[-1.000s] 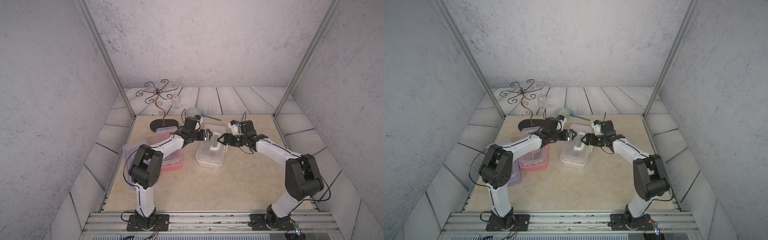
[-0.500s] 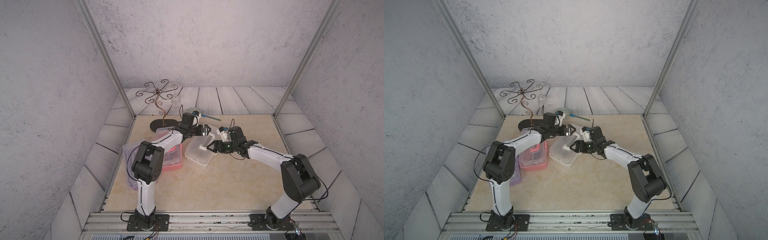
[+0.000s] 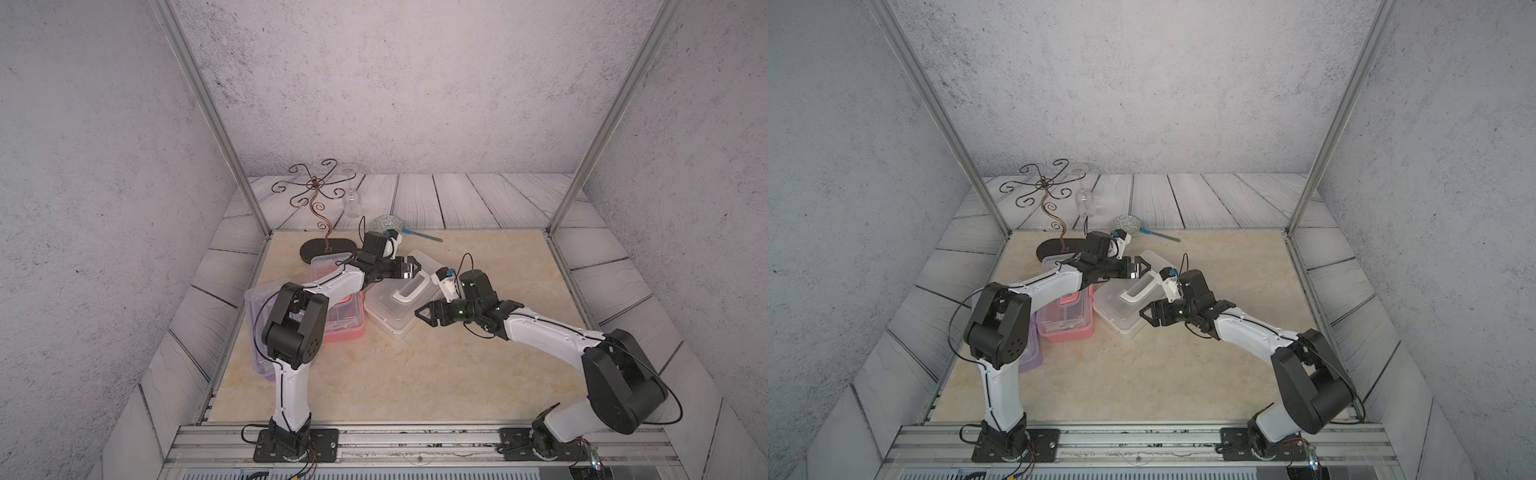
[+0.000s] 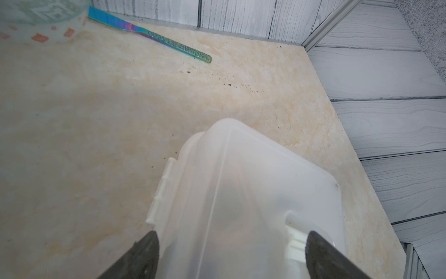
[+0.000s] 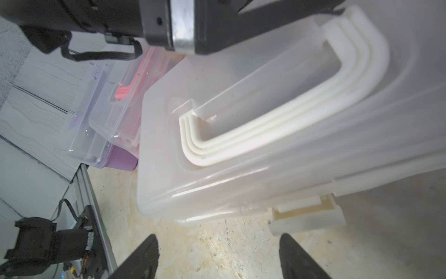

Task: Close toolboxes
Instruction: Adjust the toolbox at the center of the board, then fasten the toolbox latch on the toolbox.

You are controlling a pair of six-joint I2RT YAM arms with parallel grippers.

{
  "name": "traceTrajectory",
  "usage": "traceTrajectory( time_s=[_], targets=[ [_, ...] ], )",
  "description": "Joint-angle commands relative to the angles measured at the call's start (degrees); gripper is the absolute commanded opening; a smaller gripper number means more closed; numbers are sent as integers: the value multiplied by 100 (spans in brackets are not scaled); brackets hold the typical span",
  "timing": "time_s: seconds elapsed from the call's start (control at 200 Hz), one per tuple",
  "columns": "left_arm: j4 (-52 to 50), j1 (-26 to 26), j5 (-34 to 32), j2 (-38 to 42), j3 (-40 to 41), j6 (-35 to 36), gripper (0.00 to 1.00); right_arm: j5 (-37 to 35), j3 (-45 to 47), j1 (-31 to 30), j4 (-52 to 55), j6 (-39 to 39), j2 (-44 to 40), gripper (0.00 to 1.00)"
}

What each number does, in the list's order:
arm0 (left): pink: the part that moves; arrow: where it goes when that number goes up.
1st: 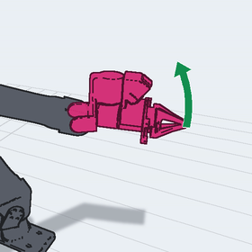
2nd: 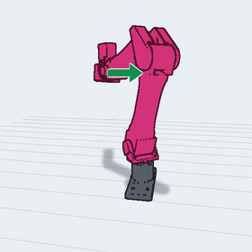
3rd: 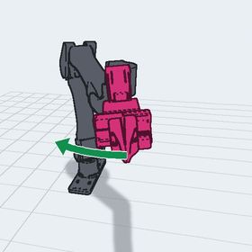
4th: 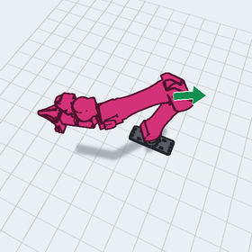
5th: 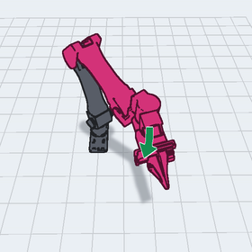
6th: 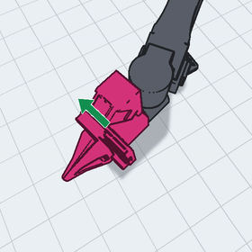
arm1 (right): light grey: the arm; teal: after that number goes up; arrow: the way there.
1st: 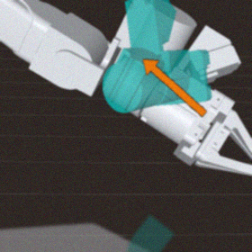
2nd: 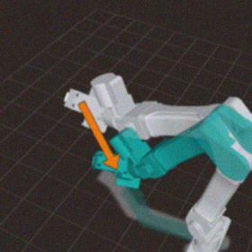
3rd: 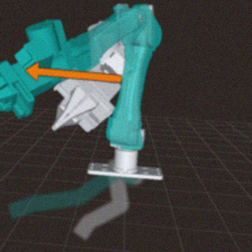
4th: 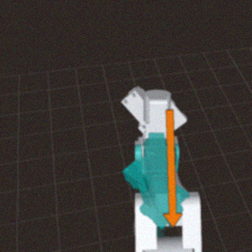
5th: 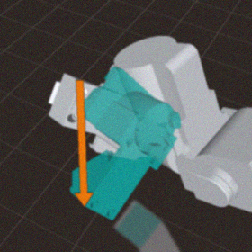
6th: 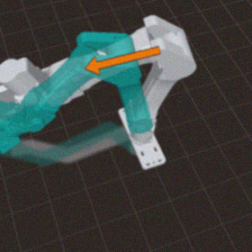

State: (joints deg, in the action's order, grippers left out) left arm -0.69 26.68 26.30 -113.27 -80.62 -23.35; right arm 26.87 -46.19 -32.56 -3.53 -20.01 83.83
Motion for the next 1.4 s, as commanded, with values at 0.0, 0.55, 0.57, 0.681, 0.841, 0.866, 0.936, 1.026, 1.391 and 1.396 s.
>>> traceTrajectory(
  time_s=[0.0,0.55,0.57,0.681,0.841,0.866,0.936,1.026,1.391,1.396],
  targets=[
    [-264,40,159,326,197,-12,95,-368,480,-6,-565,596,-389,79],
    [-248,13,487,529,501,15,90,-1485,1543,-9,-3023,1673,475,74],
    [-241,8,489,541,508,24,90,-1490,1543,-8,-3115,1704,550,73],
    [-221,-21,515,594,552,47,88,-1571,1541,-5,-3587,1740,919,70],
    [-151,-48,612,665,574,44,88,-1546,1727,-12,-4846,1664,1475,66],
    [-157,-56,621,679,566,42,88,-1577,1728,-10,-4930,1675,1537,65],
    [-160,-74,637,717,569,51,88,-1602,1750,-10,-5116,1737,1650,63],
    [-164,-100,639,753,574,68,88,-1536,1796,-8,-5301,1820,1738,62],
    [-187,-180,666,754,574,68,87,-1264,1851,-5,-5409,2065,1886,56],
    [-187,-180,665,754,574,72,87,-1264,1851,-1,-5406,2068,1888,56]
  ],
)
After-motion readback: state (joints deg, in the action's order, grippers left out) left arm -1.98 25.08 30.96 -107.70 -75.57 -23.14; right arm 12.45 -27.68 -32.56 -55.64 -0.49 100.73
